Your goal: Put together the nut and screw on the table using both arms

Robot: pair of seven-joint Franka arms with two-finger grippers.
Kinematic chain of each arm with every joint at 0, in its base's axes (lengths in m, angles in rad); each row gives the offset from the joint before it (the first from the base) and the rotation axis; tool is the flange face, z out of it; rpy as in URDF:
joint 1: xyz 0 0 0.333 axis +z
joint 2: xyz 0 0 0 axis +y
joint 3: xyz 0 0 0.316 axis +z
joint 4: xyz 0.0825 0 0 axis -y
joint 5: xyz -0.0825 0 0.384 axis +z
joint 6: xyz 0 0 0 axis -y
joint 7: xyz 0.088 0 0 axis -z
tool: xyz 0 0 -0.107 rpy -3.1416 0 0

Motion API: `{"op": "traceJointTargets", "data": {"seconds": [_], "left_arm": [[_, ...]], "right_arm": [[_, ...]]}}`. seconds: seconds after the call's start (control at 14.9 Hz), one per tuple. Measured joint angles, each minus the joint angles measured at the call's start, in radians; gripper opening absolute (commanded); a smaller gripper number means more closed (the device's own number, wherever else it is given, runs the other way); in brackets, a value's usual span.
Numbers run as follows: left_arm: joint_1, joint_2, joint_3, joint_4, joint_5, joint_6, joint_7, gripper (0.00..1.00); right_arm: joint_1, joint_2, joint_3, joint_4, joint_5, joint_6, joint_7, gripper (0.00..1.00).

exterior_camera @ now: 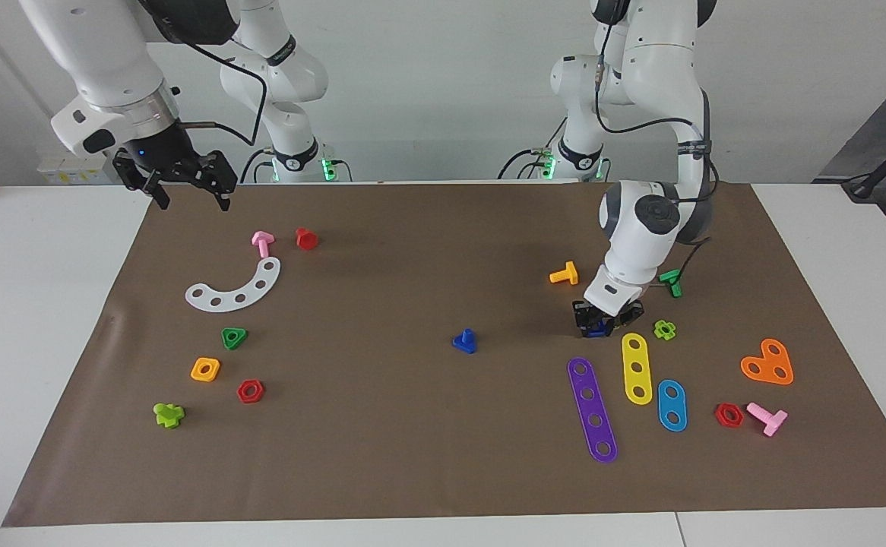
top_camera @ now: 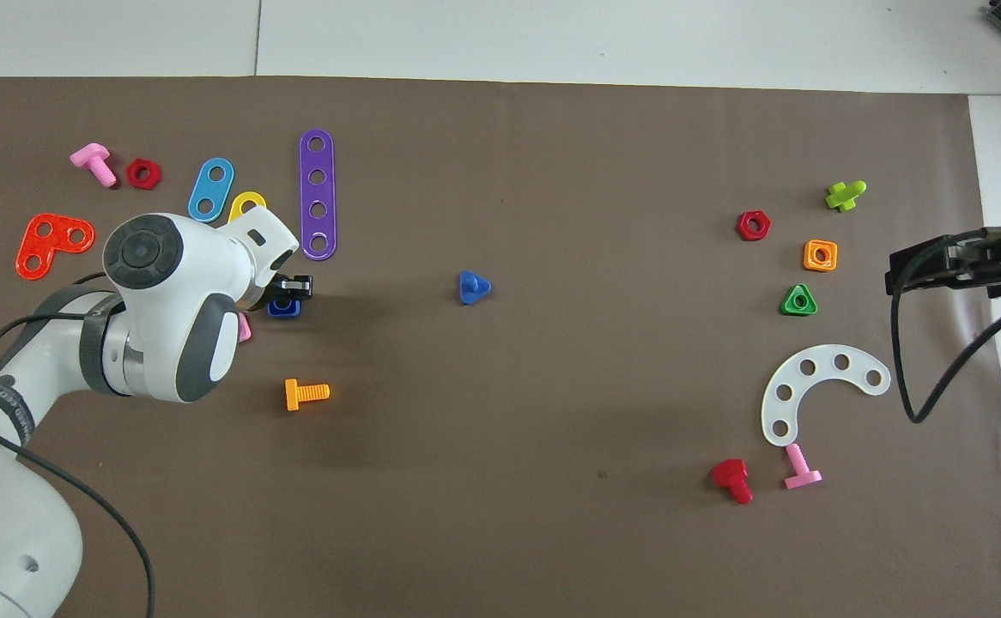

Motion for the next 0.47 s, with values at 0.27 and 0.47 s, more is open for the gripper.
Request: {"op": "traceJointTargets", "data": {"seconds": [0.27, 0.47], "left_arm": [[-0.048, 0.005, -0.001, 0.080, 0.017, -0.002, -0.011, 0.00], [-0.092, 0.035, -0.001, 0.157, 0.052, -0.034, -0.053, 0.00]], "right_arm": [[0.000, 0.000, 0.000, 0.000, 0.000, 0.000, 0.000, 1.00], [0.000, 0.000, 0.000, -0.004, 0.001, 0.000, 0.000, 1.00]]}}
